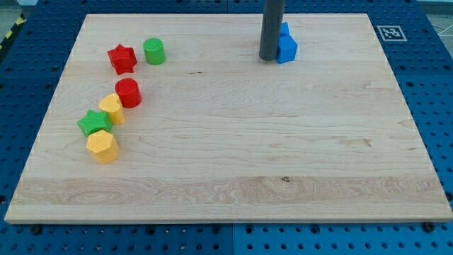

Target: Slide the yellow hexagon slightly left

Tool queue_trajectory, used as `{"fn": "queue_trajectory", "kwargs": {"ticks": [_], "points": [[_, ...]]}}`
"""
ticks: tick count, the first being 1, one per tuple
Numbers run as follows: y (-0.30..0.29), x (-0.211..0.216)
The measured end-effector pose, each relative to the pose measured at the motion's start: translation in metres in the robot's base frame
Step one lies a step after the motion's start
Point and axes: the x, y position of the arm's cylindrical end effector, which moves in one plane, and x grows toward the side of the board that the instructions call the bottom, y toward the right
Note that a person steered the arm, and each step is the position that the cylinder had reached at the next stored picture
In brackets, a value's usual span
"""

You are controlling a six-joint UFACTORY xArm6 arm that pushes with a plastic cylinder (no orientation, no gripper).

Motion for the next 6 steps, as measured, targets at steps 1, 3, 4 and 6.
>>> {"fn": "queue_trajectory", "kwargs": {"ticks": [1,3,4,6], "points": [[-0.004,0.000],[-0.063,0.062],[-0.065,0.100],[-0.065,0.126]]}}
